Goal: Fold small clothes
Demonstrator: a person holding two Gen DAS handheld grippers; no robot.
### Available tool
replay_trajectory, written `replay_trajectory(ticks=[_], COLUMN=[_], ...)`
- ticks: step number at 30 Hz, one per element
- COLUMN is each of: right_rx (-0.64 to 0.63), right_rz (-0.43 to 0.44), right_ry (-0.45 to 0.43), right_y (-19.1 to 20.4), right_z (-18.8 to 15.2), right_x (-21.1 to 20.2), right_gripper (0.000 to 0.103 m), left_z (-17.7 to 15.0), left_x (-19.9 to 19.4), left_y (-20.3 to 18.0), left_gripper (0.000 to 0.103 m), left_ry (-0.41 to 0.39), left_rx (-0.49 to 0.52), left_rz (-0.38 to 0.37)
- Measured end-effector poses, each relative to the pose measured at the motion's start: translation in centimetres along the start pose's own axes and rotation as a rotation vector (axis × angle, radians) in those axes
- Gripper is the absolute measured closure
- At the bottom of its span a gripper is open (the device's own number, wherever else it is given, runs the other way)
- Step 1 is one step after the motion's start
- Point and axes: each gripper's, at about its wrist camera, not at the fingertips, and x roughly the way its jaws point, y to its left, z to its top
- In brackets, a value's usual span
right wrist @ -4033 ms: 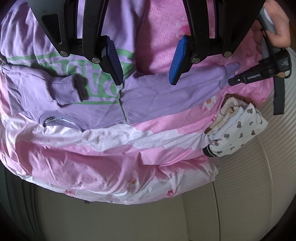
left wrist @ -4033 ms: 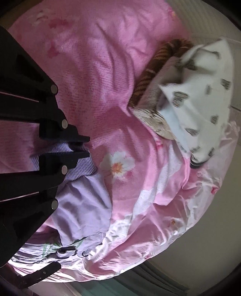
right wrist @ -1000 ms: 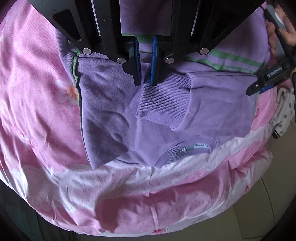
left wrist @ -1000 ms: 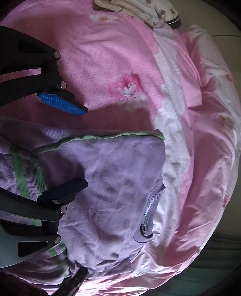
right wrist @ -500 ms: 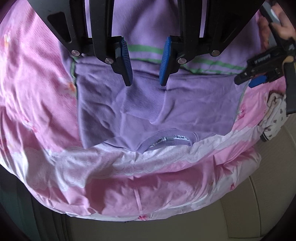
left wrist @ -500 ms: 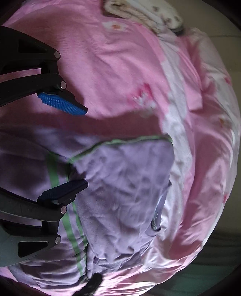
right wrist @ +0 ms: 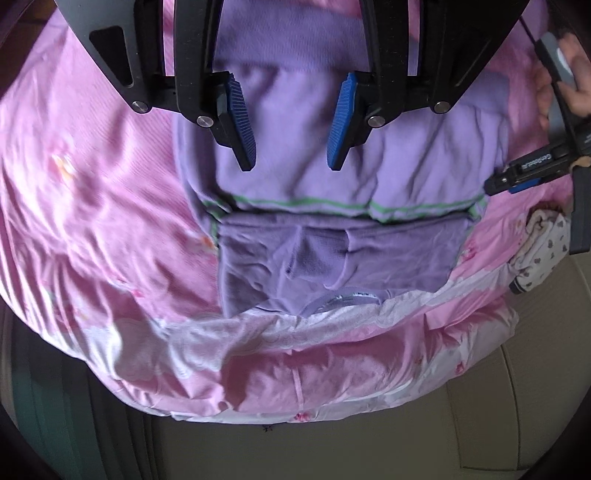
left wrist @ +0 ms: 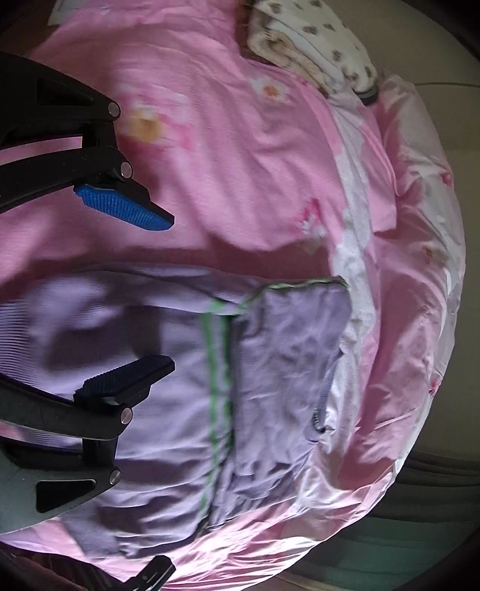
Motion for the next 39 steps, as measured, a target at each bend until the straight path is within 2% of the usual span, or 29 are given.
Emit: replay_trajectory(ticks=[2,4,9,14,17,26,31,33,36,39], right_rx=[0.011,0.022,0.043,0.083,0.122,0.191,0.203,0.198,0.191,0.187], right_rz=[-0.024,-0.037,-0.072,-0.096,-0.103,-0.045,-0.025,-0.02,-0.012,-0.006], right_ry=[-0.005,-0.003,-0.004,0.019,0.041,0.087,0.089,0.085,0.08,0.093], right_y=[-0.6,-1.1,-2.0,-3.3,-4.3,-5.4,-5.4,-5.3,-5.2,-5.2], right_z=[-1.0,-1.9,-4.1,-6.0,-6.7,-7.7,-7.8,-7.7,-7.6,-7.7], right_x=[-0.8,-1.4,-2.8,-3.2,-2.9,-1.9,-1.9,-1.9,-2.0,-1.6], right_gripper=[0.049,0.049,0.049,0.049,0.049,0.049,0.049,0.049,0.05,0.05], left_z=[-1.7,-3.2,-6.4,-8.2,-9.0,-11.1,-11.0,-11.1,-11.2,-11.3], left_x=[-0.7,-1.4,-3.7,-4.6,-4.7,-4.5,-3.9,-3.7,-3.3,-2.8], left_y=[0.1,0.2,0.2,0.2,0.1,0.4,-0.4,-0.8,-1.1,-1.0], left_gripper=[0.034,0.034,0.037,0.037,0.037,0.039,0.052,0.063,0.069,0.07], left_ry=[0.016,0.02,-0.034,-0.072,-0.082,-0.067,-0.052,-0.045,-0.035,-0.013], left_rx=[-0.01,-0.017,-0.022,-0.044,-0.037,-0.078,-0.08,-0.073,-0.069,-0.099], left_rz=[0.006,0.019,0.056,0.045,0.064,0.013,-0.034,-0.049,-0.069,-0.088])
